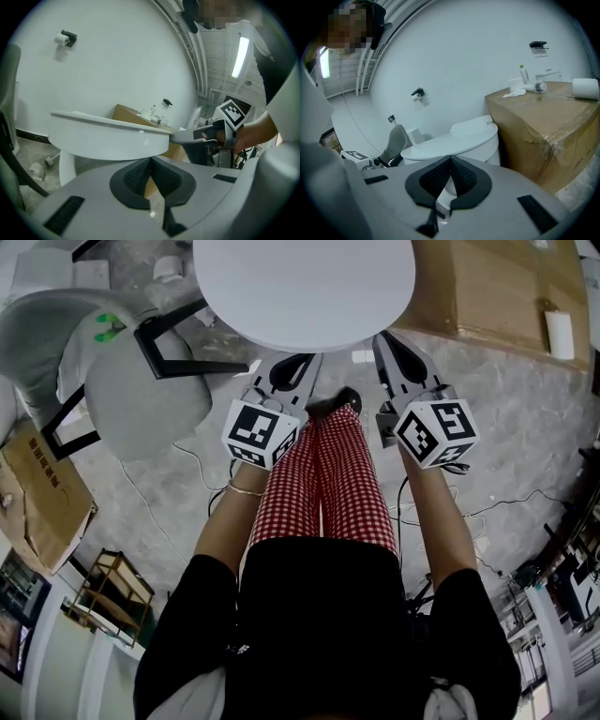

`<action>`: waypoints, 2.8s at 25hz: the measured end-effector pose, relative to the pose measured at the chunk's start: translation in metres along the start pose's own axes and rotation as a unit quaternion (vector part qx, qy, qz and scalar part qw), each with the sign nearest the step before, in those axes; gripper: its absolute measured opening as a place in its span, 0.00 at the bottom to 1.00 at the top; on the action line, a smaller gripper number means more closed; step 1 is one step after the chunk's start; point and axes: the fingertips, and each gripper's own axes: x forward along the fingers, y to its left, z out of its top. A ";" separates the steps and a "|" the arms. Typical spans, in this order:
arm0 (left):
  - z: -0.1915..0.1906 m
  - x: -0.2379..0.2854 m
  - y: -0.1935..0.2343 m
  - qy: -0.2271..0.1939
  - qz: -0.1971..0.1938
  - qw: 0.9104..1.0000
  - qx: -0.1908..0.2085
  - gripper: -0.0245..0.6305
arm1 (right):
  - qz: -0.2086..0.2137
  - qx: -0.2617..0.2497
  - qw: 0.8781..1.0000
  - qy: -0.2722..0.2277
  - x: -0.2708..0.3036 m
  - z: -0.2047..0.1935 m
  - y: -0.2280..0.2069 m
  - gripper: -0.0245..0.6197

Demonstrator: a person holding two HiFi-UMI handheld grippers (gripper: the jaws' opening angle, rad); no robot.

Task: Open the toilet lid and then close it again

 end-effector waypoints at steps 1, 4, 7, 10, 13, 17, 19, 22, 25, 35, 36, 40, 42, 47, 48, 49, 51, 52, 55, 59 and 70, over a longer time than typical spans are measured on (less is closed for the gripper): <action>-0.001 0.000 0.000 0.001 0.000 1.000 0.000 0.04 | 0.000 0.001 1.000 0.001 0.000 -0.001 0.000 0.07; -0.003 0.001 0.000 0.003 0.000 1.000 0.000 0.04 | 0.001 0.004 1.000 0.002 0.000 -0.002 -0.001 0.07; -0.006 0.001 0.001 0.002 0.001 1.000 -0.003 0.04 | 0.002 0.007 1.000 0.003 0.001 -0.005 -0.002 0.07; -0.009 0.002 0.002 0.002 0.002 1.000 -0.006 0.04 | 0.002 0.008 1.000 0.006 0.002 -0.009 -0.003 0.07; -0.012 0.003 0.003 0.004 0.004 1.000 -0.006 0.04 | 0.004 0.007 1.000 0.009 0.003 -0.012 -0.004 0.07; -0.017 0.002 0.003 0.008 0.007 1.000 -0.005 0.04 | 0.004 0.007 1.000 0.017 0.003 -0.016 -0.004 0.07; -0.019 0.002 0.003 0.008 0.008 1.000 -0.005 0.04 | 0.004 0.007 1.000 0.020 0.003 -0.018 -0.005 0.07; -0.022 0.001 0.004 0.010 0.009 1.000 -0.004 0.04 | 0.004 0.008 1.000 0.024 0.004 -0.021 -0.006 0.07; -0.026 0.000 0.005 0.013 0.011 1.000 0.000 0.04 | 0.003 0.007 1.000 0.030 0.005 -0.025 -0.007 0.07; -0.037 0.000 0.008 0.020 0.014 1.000 -0.002 0.04 | 0.000 0.007 0.999 0.041 0.008 -0.036 -0.009 0.07; -0.038 0.000 0.008 0.021 0.015 1.000 -0.003 0.04 | 0.001 0.008 0.999 0.042 0.008 -0.037 -0.009 0.07; -0.043 0.001 0.009 0.025 0.016 1.000 -0.007 0.04 | 0.002 0.010 0.999 0.047 0.009 -0.042 -0.010 0.07; -0.045 0.002 0.009 0.026 0.018 0.999 -0.009 0.04 | 0.003 0.010 0.999 0.049 0.009 -0.044 -0.011 0.07; -0.051 0.003 0.011 0.030 0.020 0.999 -0.014 0.04 | 0.004 0.011 0.998 0.057 0.011 -0.050 -0.013 0.07; -0.052 0.003 0.011 0.031 0.021 0.999 -0.014 0.04 | 0.005 0.011 0.998 0.059 0.011 -0.051 -0.013 0.07; -0.054 0.004 0.011 0.032 0.021 0.999 -0.015 0.04 | 0.005 0.011 0.998 0.060 0.011 -0.052 -0.014 0.07; -0.056 0.004 0.012 0.033 0.022 0.999 -0.016 0.04 | 0.006 0.011 0.998 0.064 0.012 -0.055 -0.015 0.07; -0.058 0.004 0.012 0.034 0.023 0.999 -0.016 0.04 | 0.006 0.010 0.998 0.066 0.012 -0.057 -0.015 0.07; -0.062 0.006 0.012 0.036 0.025 0.999 -0.019 0.04 | 0.008 0.011 0.997 0.071 0.012 -0.061 -0.017 0.07; -0.067 0.006 0.014 0.037 0.028 0.999 -0.023 0.04 | 0.009 0.010 0.997 0.075 0.014 -0.065 -0.017 0.07; -0.079 0.009 0.018 0.043 0.030 0.998 -0.026 0.04 | 0.010 0.010 0.996 0.083 0.018 -0.077 -0.021 0.07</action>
